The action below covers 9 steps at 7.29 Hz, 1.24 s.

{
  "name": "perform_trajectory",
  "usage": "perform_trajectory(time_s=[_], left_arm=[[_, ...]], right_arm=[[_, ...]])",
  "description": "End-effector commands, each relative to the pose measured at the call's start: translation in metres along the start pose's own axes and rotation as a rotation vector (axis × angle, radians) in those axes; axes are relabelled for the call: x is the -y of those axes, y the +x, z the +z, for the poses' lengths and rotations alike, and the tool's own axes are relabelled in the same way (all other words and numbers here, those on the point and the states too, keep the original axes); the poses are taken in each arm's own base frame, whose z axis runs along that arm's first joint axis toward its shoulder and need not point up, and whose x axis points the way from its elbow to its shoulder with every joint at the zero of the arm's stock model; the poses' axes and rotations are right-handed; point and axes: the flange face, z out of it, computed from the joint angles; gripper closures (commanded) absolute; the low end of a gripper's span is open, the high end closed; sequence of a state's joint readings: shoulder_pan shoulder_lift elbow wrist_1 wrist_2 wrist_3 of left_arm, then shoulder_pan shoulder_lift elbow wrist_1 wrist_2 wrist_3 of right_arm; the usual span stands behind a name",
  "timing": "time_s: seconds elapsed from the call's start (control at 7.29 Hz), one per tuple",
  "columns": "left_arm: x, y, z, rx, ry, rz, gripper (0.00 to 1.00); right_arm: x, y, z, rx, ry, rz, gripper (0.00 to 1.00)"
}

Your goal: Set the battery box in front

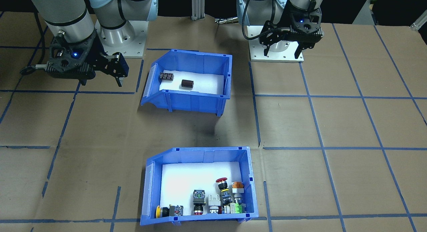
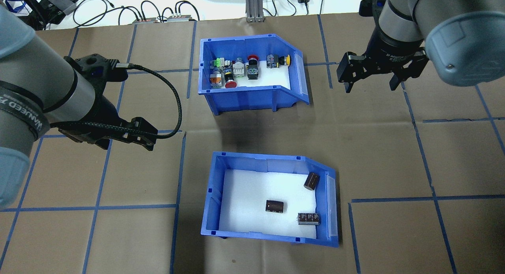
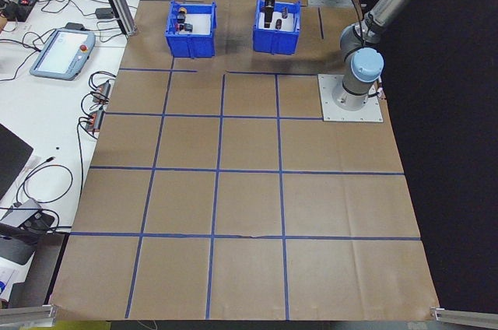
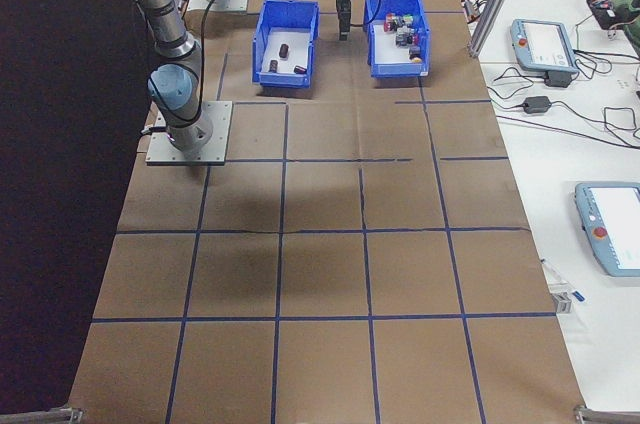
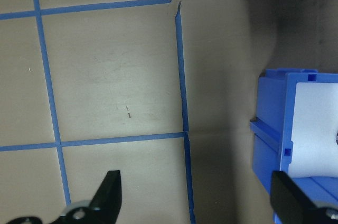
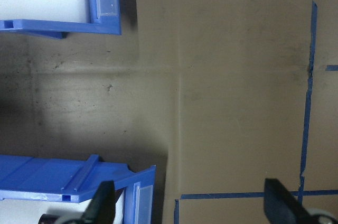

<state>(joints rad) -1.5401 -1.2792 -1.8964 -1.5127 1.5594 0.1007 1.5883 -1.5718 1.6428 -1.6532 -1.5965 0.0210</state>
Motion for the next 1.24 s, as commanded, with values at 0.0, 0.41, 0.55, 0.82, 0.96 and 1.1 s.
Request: perform_trajectory(time_s=[0.0, 0.41, 0.55, 0.82, 0.96, 1.1], left_arm=[[0.001, -0.001, 0.002, 0.008, -0.003, -0.042, 0.01], [0.003, -0.001, 0.005, 0.008, -0.013, -0.354, 0.01], [0.002, 0.001, 0.005, 0.003, -0.013, -0.554, 0.01], [-0.007, 0.014, 0.007, 0.011, -0.031, -0.885, 0.01], [-0.018, 0.034, 0.018, 0.021, -0.051, -1.038, 0.01], [-0.03, 0.062, 0.034, 0.037, -0.067, -1.175, 0.01]], right_arm=[[0.004, -0.001, 0.003, 0.0, -0.005, -0.08, 0.0], [0.048, -0.003, 0.015, 0.008, -0.017, -0.354, 0.0], [0.072, -0.005, 0.015, 0.012, -0.008, -0.472, 0.0], [0.103, -0.033, 0.015, 0.013, 0.011, -0.764, 0.0], [0.114, -0.058, 0.021, 0.013, 0.013, -0.912, 0.0], [0.126, -0.093, 0.028, 0.013, 0.015, -1.051, 0.0]])
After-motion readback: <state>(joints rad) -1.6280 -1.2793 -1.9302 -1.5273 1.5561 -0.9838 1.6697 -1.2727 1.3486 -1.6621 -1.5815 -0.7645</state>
